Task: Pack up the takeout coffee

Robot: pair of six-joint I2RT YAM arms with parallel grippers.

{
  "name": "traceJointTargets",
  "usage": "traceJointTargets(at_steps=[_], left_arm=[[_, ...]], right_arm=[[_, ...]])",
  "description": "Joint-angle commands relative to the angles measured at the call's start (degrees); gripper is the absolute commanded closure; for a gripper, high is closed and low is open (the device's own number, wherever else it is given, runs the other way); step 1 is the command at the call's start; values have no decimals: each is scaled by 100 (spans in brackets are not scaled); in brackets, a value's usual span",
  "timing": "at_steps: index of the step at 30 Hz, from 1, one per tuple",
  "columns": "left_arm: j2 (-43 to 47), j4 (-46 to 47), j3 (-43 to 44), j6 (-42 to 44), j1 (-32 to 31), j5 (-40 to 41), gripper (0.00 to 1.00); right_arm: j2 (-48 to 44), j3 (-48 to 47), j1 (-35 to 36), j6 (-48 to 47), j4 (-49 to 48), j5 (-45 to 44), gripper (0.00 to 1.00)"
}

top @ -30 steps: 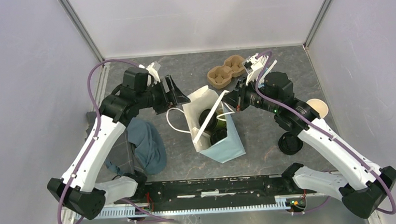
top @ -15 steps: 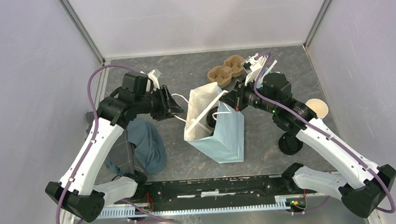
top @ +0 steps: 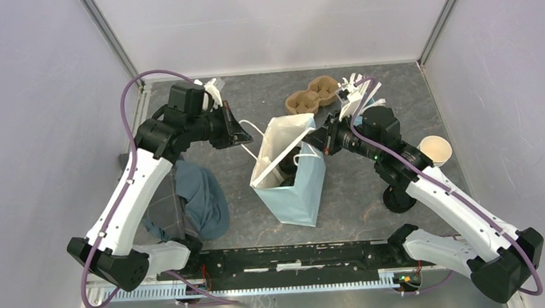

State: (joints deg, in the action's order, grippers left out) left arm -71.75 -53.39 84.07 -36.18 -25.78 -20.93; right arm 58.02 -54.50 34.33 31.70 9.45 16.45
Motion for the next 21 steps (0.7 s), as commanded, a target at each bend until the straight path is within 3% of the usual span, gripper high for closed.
traceJointTargets(at_steps=[1, 3, 9, 11, 18, 20, 21], left_arm=[[24, 329, 343, 355, 5, -144, 98], [-24, 372, 363, 385, 11, -235, 98], [-116, 434, 276, 423, 9, -446, 98], [-103, 435, 234, 449, 6, -442, 98], [-89, 440, 230, 490, 8, -370, 98], [-86, 431, 262, 474, 5, -358, 91], [-85, 394, 293, 466, 11, -333, 83]], right_arm=[[20, -189, -59, -71, -210, 92, 95], [170, -497, -56, -424, 195, 37, 91], [422, -1100, -67, -625, 698, -309, 57], [504, -1242, -68, -638, 729, -309, 50], [782, -2196, -72, -1340, 1708, -566, 38], [842, -2652, -69, -1720, 2181, -725, 33], [852, -2907, -71, -1900, 2383, -814, 29]])
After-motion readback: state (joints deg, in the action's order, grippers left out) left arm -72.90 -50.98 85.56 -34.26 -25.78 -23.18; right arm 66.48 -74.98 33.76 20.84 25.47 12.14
